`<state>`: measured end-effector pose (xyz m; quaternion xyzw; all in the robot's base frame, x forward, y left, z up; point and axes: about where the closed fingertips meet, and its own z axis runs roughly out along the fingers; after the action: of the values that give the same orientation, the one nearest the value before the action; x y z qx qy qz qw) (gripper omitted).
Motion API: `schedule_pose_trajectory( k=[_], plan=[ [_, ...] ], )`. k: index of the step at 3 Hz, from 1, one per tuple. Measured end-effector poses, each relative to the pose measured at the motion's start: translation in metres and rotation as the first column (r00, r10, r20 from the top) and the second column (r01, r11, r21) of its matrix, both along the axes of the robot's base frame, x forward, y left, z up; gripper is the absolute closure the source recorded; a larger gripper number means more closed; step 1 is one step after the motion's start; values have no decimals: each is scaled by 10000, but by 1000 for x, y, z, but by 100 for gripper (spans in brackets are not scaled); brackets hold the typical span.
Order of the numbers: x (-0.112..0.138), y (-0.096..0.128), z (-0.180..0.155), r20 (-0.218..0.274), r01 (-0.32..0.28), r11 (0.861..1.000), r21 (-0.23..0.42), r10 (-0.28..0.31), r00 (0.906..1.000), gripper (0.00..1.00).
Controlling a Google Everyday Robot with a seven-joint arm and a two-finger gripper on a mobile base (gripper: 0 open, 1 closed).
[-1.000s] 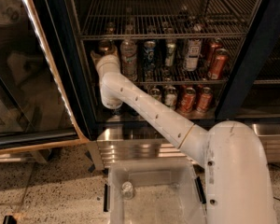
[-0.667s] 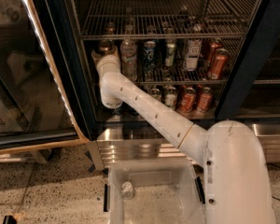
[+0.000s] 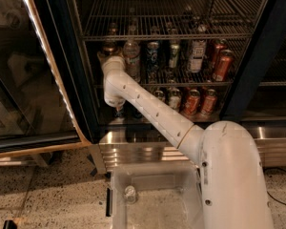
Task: Pick orange can from middle shelf of fridge
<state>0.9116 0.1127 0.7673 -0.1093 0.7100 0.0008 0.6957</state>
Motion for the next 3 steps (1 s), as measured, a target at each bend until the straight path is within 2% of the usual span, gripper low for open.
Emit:
schedule_pose_trajectory(
  k=[1,2,3],
  plan=[
    [3,-1,1,7,35,10000,-5,-35,10000,41],
    [5,-1,2,-14,15,10000,-27,-15,10000,34],
    [7,1,1,-67,-67,10000,-45,67,10000,53]
  ],
)
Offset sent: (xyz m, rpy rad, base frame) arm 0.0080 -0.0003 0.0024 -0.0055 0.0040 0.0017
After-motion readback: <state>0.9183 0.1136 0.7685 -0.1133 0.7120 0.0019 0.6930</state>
